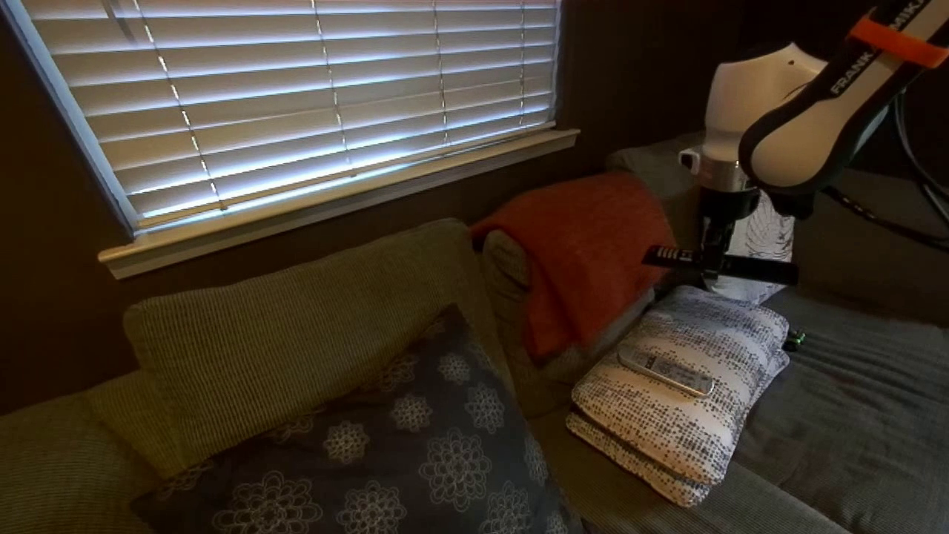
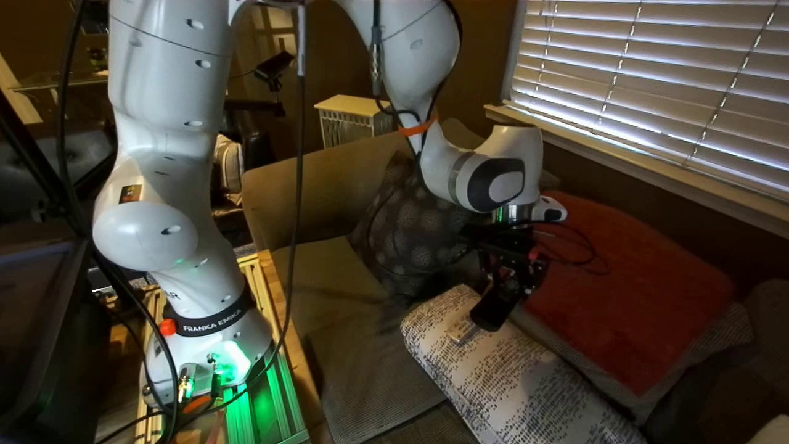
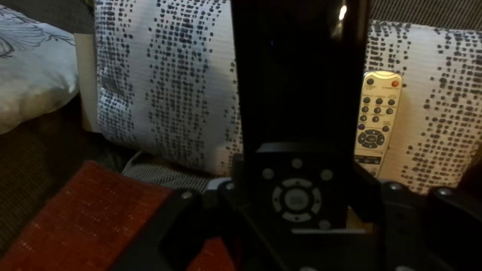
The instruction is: Place the black remote on the red fleece
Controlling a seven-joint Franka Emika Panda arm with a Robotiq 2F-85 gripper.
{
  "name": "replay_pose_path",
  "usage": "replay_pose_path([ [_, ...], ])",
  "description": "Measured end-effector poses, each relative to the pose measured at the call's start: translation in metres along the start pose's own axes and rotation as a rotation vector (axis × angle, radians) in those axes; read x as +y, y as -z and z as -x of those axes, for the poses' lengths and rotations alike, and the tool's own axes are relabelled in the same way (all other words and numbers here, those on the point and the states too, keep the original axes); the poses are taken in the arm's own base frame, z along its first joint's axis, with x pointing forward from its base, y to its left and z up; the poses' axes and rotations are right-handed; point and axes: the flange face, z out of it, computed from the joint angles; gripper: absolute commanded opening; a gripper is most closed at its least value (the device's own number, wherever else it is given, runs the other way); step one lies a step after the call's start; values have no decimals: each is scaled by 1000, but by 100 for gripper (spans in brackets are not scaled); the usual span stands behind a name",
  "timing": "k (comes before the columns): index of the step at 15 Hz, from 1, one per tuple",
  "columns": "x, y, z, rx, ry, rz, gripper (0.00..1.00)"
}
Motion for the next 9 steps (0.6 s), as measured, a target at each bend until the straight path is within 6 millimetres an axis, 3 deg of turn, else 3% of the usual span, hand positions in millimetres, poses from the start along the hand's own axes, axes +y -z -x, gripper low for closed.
replay_pose_path([
  [4, -1, 59, 0, 84, 13, 31, 37],
  [9, -8, 130, -18, 168, 29, 58, 37],
])
